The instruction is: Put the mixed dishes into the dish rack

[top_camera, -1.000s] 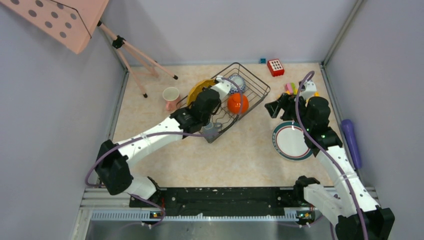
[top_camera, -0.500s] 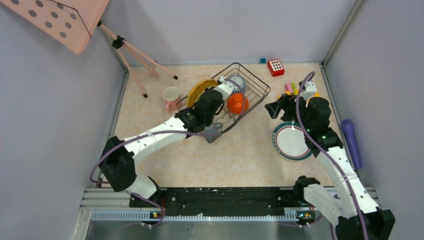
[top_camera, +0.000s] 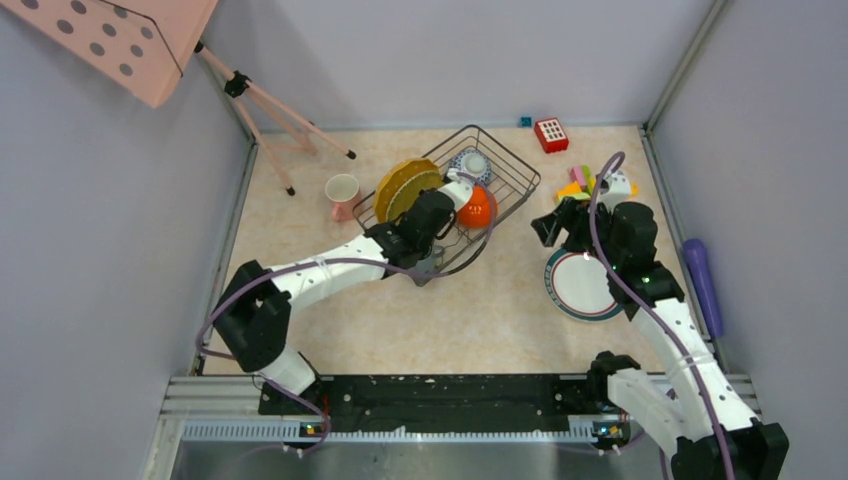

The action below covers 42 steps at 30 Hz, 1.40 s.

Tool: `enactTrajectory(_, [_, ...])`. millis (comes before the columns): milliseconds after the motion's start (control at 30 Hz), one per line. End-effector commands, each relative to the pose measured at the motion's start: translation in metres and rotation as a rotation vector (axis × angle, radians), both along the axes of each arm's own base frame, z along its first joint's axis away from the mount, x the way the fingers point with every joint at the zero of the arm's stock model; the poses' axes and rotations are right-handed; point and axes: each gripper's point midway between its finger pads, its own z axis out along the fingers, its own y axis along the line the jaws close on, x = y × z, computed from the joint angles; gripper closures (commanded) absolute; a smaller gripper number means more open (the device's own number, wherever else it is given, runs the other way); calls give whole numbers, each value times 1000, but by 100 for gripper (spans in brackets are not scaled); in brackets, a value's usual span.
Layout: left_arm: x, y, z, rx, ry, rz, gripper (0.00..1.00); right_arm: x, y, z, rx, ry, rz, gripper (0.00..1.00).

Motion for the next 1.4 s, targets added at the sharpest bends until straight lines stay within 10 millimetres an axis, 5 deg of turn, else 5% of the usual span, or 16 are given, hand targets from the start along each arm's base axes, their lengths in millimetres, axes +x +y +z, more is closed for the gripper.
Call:
enactTrajectory(0, [4,-9,-9,-45,5,10,98,-4,-11,-13,3,51,-81,21])
enactTrajectory(133, [4,-11,-20,-26,37,12,82,-9,-37,-38,13,176,-279,17])
enactTrajectory(167, [4,-11,-22,-23,39,16,75,-11,-43,-43,12,203,-325,17])
enactTrajectory(200, [5,-10,-23,-18,42,23,56,-17,-49,-50,4,245,-366,16])
enactTrajectory(300, [6,-8,-22,-18,43,50,37,-29,-58,-60,11,307,-435,14])
enactTrajectory(533, [-8,-1,19,-145,-4,45,6,-60,-68,-73,68,377,-531,7])
enactTrajectory(767, [-41,-4,75,-419,-21,-45,3,-88,-81,-87,145,447,-675,8])
enactTrajectory(933, [-75,-25,97,-591,31,-225,3,-107,-81,-120,198,573,-766,10])
enactTrajectory(1167, [-109,-41,91,-726,157,-342,6,-132,-82,-166,196,814,-925,8])
enactTrajectory(1367, [-121,-44,80,-759,199,-379,6,-139,-95,-177,184,834,-1051,9])
